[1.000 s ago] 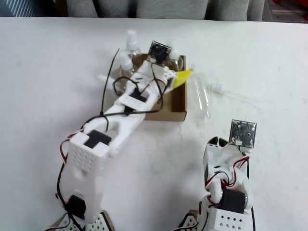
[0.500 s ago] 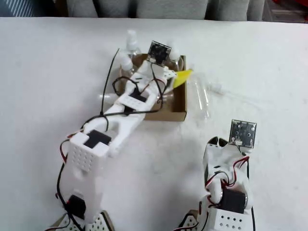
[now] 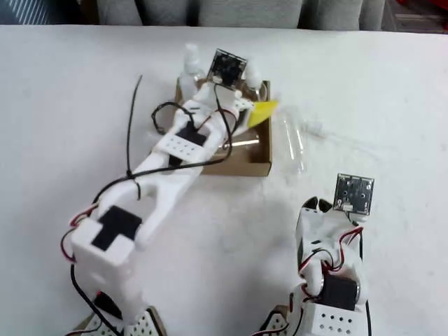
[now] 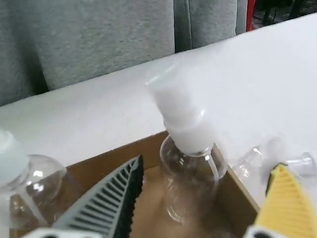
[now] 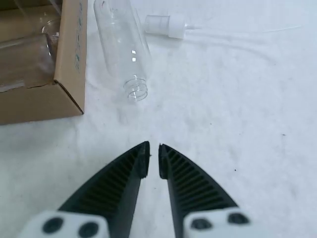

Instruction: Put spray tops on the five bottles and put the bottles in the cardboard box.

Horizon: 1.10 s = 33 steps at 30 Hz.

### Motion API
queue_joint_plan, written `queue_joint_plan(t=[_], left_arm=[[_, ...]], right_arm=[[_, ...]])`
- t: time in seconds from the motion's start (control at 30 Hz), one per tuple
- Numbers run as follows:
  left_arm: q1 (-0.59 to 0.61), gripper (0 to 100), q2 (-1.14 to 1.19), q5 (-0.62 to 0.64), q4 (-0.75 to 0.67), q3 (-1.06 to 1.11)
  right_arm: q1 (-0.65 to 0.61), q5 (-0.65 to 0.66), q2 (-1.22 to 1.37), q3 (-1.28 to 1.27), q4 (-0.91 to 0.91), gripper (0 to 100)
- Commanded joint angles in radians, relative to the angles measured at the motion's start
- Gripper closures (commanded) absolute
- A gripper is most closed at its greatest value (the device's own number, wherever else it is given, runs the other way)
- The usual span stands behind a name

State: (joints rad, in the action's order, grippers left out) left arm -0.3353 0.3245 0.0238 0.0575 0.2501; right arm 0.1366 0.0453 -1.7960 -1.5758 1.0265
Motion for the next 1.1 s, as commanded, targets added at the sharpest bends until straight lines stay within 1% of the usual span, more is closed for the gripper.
queue_joint_plan(t=[0.0,0.27,0.43,0.63,0.83,0.9,1.07], left_arm=[[-0.007,63,-0.163,-0.008,0.21,-0.018],[-0.027,63,-0.338,-0.012,0.528,-0.02],[-0.027,63,-0.433,-0.012,0.692,-0.021],[-0.027,63,-0.544,-0.012,0.927,-0.021],[0.001,63,-0.641,-0.005,1.166,0.003],[0.008,63,-0.676,-0.005,1.2,0.034],[0.016,63,-0.809,-0.005,1.203,0.203]], right_arm=[[0.007,0.012,-0.005,0.005,-0.024,98.1],[0.007,0.012,-0.005,0.005,-0.024,98.1],[0.008,0.012,-0.005,0.005,-0.024,98.1],[0.008,0.012,-0.005,0.005,-0.024,98.1],[0.01,0.012,-0.005,0.005,-0.024,98.1],[0.01,0.012,-0.005,0.005,-0.024,98.1],[0.01,0.012,-0.005,0.005,-0.024,98.1]])
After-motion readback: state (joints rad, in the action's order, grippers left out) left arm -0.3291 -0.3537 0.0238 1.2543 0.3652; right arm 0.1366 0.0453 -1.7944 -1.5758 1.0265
